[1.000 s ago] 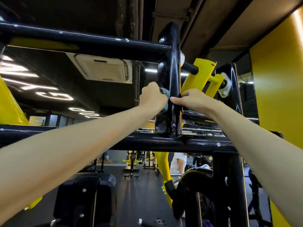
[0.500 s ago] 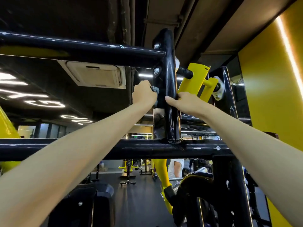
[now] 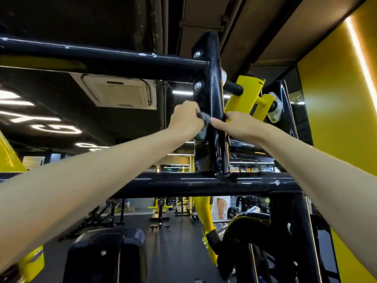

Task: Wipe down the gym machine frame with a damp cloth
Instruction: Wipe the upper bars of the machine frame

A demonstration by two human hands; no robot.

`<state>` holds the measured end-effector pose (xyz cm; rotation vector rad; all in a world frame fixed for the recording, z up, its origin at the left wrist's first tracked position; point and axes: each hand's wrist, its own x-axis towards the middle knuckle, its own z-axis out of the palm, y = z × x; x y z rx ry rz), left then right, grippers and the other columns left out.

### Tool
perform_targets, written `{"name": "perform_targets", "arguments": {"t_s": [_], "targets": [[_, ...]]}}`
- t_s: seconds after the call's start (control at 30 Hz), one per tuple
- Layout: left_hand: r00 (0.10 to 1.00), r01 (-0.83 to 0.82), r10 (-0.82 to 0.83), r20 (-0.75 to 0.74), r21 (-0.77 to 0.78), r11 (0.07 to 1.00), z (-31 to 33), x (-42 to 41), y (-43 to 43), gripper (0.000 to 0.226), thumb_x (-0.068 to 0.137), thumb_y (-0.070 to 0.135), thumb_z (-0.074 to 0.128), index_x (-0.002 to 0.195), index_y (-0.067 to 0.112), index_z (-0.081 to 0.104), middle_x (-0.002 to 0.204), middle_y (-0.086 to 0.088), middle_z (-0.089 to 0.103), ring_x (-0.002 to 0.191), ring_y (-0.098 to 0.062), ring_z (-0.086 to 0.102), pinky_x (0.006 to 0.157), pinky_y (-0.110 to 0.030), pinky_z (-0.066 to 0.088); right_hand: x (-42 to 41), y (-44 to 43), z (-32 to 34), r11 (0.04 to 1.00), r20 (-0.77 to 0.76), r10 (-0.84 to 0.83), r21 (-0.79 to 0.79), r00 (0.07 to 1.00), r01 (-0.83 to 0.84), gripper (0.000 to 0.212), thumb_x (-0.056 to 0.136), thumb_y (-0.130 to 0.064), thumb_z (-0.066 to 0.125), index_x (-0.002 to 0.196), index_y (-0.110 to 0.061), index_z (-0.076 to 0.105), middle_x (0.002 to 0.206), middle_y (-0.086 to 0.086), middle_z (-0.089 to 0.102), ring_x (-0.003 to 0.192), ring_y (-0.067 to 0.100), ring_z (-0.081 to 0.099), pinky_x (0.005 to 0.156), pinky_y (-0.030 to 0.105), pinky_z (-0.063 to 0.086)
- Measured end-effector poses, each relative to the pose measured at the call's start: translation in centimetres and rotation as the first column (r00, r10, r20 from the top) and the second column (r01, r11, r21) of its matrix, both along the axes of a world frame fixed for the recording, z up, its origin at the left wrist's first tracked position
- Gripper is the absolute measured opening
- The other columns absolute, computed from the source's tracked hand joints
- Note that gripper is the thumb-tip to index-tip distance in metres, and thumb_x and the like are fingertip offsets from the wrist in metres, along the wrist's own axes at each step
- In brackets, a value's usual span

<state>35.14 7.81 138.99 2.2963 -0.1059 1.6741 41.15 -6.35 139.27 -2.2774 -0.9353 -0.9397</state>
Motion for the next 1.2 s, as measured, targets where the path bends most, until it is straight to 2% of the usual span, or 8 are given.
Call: {"name": "perform_targets", "arguments": {"t_s": [0.07, 0.2, 0.4, 0.53, 0.73, 0.93, 1.1, 1.2], "targets": [[0.999, -0.016, 0.014, 0.038, 0.052, 0.999, 0.7, -0.1, -0.2, 0.012, 0.086, 0.004, 0.063, 0.088, 0.013, 0.056, 0.092, -0.005, 0.055, 0.082, -0.015, 0.053, 0.056, -0.019, 0.035, -0.1, 0.0, -0.1, 1.000, 0.005, -0.003, 0.000, 1.000, 0.003, 0.070, 0.094, -0.063, 0.037, 0.133, -0.006, 0.049, 0.129, 0.013, 0.056, 0.114, 0.029, 0.053, 0.096, 0.037, 0.043], [0.994, -0.065, 0.074, 0.080, -0.109, 0.992, 0.8, 0.5, 0.9, 0.016, 0.090, -0.001, 0.053, 0.102, 0.005, 0.060, 0.095, -0.007, 0.051, 0.088, -0.019, 0.049, 0.067, -0.027, 0.036, -0.1, 0.2, -0.2, 1.000, 0.001, -0.007, -0.005, 1.000, 0.007, 0.072, 0.095, -0.062, 0.036, 0.136, -0.003, 0.046, 0.131, 0.015, 0.054, 0.116, 0.029, 0.053, 0.099, 0.038, 0.043], [0.999, -0.041, 0.035, 0.029, 0.235, 0.971, -0.6, -0.1, 0.9, 0.018, 0.081, -0.008, 0.054, 0.081, 0.011, 0.054, 0.077, 0.000, 0.051, 0.079, -0.021, 0.051, 0.057, -0.026, 0.032, -0.1, 0.2, -0.3, 0.999, 0.001, 0.036, 0.029, 0.999, -0.036, 0.066, 0.095, -0.060, 0.039, 0.129, -0.005, 0.051, 0.124, 0.014, 0.057, 0.111, 0.029, 0.054, 0.097, 0.040, 0.044], [0.989, -0.031, 0.021, 0.147, 0.071, 0.997, 0.4, 0.4, 1.2, 0.022, 0.081, -0.012, 0.049, 0.084, 0.010, 0.049, 0.081, -0.001, 0.048, 0.069, -0.012, 0.041, 0.051, -0.019, 0.025, 0.1, 0.2, -0.5, 1.000, 0.003, 0.014, 0.014, 1.000, -0.014, 0.070, 0.094, -0.063, 0.037, 0.131, -0.005, 0.049, 0.127, 0.013, 0.056, 0.113, 0.028, 0.053, 0.097, 0.038, 0.043], [0.996, -0.008, -0.024, 0.085, 0.352, 0.936, -1.1, -0.1, 1.2, 0.026, 0.078, -0.011, 0.053, 0.083, 0.013, 0.045, 0.079, 0.004, 0.043, 0.068, -0.008, 0.039, 0.054, -0.018, 0.026, 0.0, -0.1, 0.5, 0.999, -0.023, 0.023, -0.046, 0.999, -0.024, 0.062, 0.094, -0.061, 0.040, 0.124, -0.008, 0.053, 0.120, 0.010, 0.059, 0.106, 0.024, 0.055, 0.088, 0.033, 0.042], [0.965, -0.043, -0.034, 0.259, 0.285, 0.957, 2.8, 1.9, 2.4, 0.031, 0.077, -0.015, 0.047, 0.095, 0.009, 0.052, 0.090, -0.003, 0.045, 0.081, -0.017, 0.043, 0.059, -0.019, 0.026, 0.2, -0.2, 0.4, 0.998, 0.009, 0.015, -0.060, 1.000, -0.015, 0.068, 0.093, -0.063, 0.039, 0.126, -0.006, 0.054, 0.123, 0.013, 0.060, 0.111, 0.028, 0.056, 0.093, 0.035, 0.043], [0.974, 0.013, -0.125, 0.188, 0.503, 0.864, 0.5, 1.5, 2.6, 0.022, 0.080, -0.008, 0.056, 0.092, 0.010, 0.054, 0.091, -0.006, 0.052, 0.081, -0.018, 0.049, 0.066, -0.023, 0.036, 0.6, -0.3, 0.8, 0.997, 0.004, 0.029, -0.074, 1.000, -0.028, 0.066, 0.090, -0.065, 0.042, 0.126, -0.012, 0.054, 0.118, 0.008, 0.061, 0.105, 0.023, 0.056, 0.090, 0.033, 0.043], [0.956, 0.027, -0.155, 0.251, 0.448, 0.894, 3.2, 1.6, 1.9, 0.019, 0.082, -0.003, 0.056, 0.098, 0.007, 0.060, 0.093, -0.007, 0.054, 0.084, -0.018, 0.050, 0.070, -0.026, 0.037, 0.7, -0.5, 1.2, 0.995, -0.019, 0.029, -0.095, 0.999, -0.031, 0.071, 0.086, -0.069, 0.043, 0.127, -0.013, 0.054, 0.119, 0.006, 0.061, 0.104, 0.023, 0.057, 0.094, 0.035, 0.045]]}}
